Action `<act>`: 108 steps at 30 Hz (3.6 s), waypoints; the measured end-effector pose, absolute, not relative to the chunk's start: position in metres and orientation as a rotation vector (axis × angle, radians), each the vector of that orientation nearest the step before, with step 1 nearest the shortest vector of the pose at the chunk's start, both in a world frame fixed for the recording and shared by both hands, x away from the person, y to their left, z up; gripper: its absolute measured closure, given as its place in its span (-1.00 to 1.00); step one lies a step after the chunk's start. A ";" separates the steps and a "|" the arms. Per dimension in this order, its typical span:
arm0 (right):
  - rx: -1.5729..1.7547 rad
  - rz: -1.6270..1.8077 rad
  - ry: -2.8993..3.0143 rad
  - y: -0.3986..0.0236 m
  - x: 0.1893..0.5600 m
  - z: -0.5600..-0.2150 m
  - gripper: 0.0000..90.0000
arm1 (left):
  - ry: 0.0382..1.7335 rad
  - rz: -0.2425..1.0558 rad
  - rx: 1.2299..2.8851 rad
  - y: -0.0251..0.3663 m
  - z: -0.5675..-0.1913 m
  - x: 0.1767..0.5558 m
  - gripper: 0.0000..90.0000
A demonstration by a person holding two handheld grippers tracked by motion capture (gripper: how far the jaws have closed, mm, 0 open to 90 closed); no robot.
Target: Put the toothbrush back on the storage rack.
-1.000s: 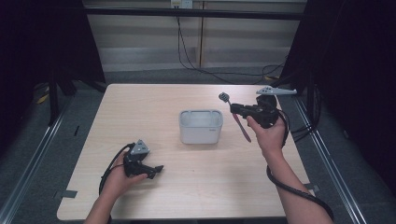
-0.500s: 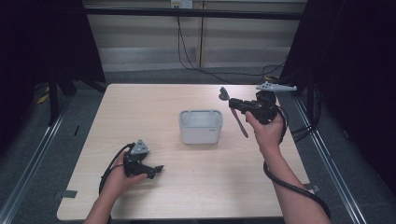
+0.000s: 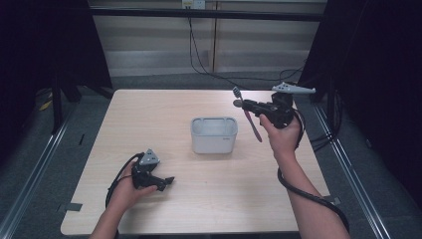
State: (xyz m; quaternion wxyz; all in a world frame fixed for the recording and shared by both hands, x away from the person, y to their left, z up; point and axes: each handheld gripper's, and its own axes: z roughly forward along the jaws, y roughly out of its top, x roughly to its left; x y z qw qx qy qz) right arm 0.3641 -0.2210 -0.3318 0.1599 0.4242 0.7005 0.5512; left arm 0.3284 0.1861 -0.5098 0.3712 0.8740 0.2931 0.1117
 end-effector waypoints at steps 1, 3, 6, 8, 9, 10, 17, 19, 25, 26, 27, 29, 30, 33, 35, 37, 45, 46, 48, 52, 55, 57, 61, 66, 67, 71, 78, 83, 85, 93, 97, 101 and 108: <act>1.213 1.579 1.999 -0.221 0.364 -0.331 0.86 | 0.751 0.285 2.241 0.186 -0.510 0.328 -0.80; 1.214 1.588 1.993 -0.220 0.365 -0.330 0.86 | 0.751 0.288 2.241 0.186 -0.510 0.328 -0.80; 1.215 1.589 1.987 -0.219 0.367 -0.330 0.86 | 0.752 0.290 2.240 0.186 -0.510 0.328 -0.80; 1.211 1.589 1.985 -0.218 0.368 -0.329 0.86 | 0.750 0.291 2.240 0.186 -0.510 0.329 -0.81; 1.207 1.593 1.983 -0.218 0.368 -0.329 0.86 | 0.750 0.291 2.241 0.186 -0.510 0.328 -0.81; 1.207 1.593 1.983 -0.218 0.368 -0.329 0.86 | 0.751 0.291 2.241 0.186 -0.510 0.328 -0.81; 1.190 1.596 1.982 -0.215 0.370 -0.325 0.86 | 0.758 0.292 2.230 0.185 -0.510 0.328 -0.81; 1.183 1.601 1.977 -0.213 0.371 -0.323 0.86 | 0.757 0.292 2.230 0.185 -0.510 0.328 -0.81; 1.171 1.614 1.970 -0.211 0.373 -0.323 0.86 | 0.757 0.292 2.231 0.185 -0.510 0.328 -0.81; 1.172 1.616 1.968 -0.210 0.373 -0.323 0.86 | 0.758 0.290 2.230 0.185 -0.510 0.328 -0.81; 1.172 1.621 1.966 -0.209 0.374 -0.323 0.86 | 0.758 0.290 2.230 0.185 -0.510 0.328 -0.81; 1.167 1.626 1.962 -0.209 0.374 -0.323 0.86 | 0.758 0.290 2.230 0.185 -0.510 0.328 -0.81; 1.163 1.628 1.963 -0.208 0.375 -0.323 0.86 | 0.758 0.292 2.231 0.185 -0.510 0.328 -0.81; 1.157 1.632 1.963 -0.207 0.375 -0.322 0.86 | 0.755 0.295 2.233 0.186 -0.510 0.328 -0.81; 1.151 1.637 1.962 -0.206 0.376 -0.321 0.86 | 0.755 0.295 2.233 0.186 -0.510 0.328 -0.81; 1.147 1.645 1.957 -0.205 0.377 -0.321 0.86 | 0.755 0.293 2.233 0.186 -0.510 0.328 -0.81; 1.137 1.656 1.956 -0.201 0.379 -0.321 0.86 | 0.755 0.294 2.232 0.186 -0.510 0.328 -0.81; 1.135 1.656 1.956 -0.201 0.379 -0.321 0.86 | 0.755 0.294 2.232 0.186 -0.510 0.328 -0.81; 1.133 1.664 1.955 -0.199 0.380 -0.322 0.86 | 0.755 0.294 2.233 0.186 -0.510 0.328 -0.81; 1.129 1.667 1.955 -0.197 0.382 -0.323 0.86 | 0.753 0.294 2.233 0.186 -0.510 0.328 -0.81; 1.124 1.664 1.957 -0.195 0.383 -0.323 0.86 | 0.753 0.289 2.234 0.186 -0.510 0.329 -0.81; 1.123 1.668 1.957 -0.193 0.385 -0.324 0.86 | 0.752 0.292 2.235 0.186 -0.510 0.329 -0.81; 1.122 1.670 1.958 -0.191 0.387 -0.325 0.86 | 0.752 0.292 2.235 0.186 -0.510 0.329 -0.81; 1.115 1.674 1.958 -0.189 0.389 -0.324 0.86 | 0.755 0.293 2.233 0.186 -0.510 0.328 -0.81; 1.112 1.675 1.955 -0.188 0.389 -0.324 0.86 | 0.755 0.292 2.233 0.186 -0.510 0.328 -0.81; 1.113 1.681 1.953 -0.187 0.391 -0.325 0.86 | 0.755 0.292 2.233 0.186 -0.510 0.328 -0.81; 1.100 1.695 1.951 -0.182 0.395 -0.325 0.86 | 0.755 0.294 2.233 0.186 -0.510 0.328 -0.81; 1.095 1.697 1.954 -0.180 0.396 -0.327 0.86 | 0.754 0.294 2.234 0.186 -0.510 0.328 -0.81; 1.095 1.703 1.956 -0.179 0.397 -0.328 0.86 | 0.754 0.293 2.234 0.186 -0.510 0.328 -0.81; 1.093 1.711 1.957 -0.177 0.400 -0.330 0.86 | 0.754 0.292 2.234 0.186 -0.510 0.328 -0.81; 1.096 1.718 1.951 -0.176 0.401 -0.331 0.86 | 0.754 0.293 2.234 0.186 -0.510 0.328 -0.81; 1.093 1.719 1.954 -0.175 0.403 -0.334 0.86 | 0.754 0.289 2.233 0.185 -0.510 0.328 -0.81; 1.097 1.722 1.950 -0.172 0.405 -0.338 0.86 | 0.757 0.294 2.232 0.185 -0.510 0.328 -0.82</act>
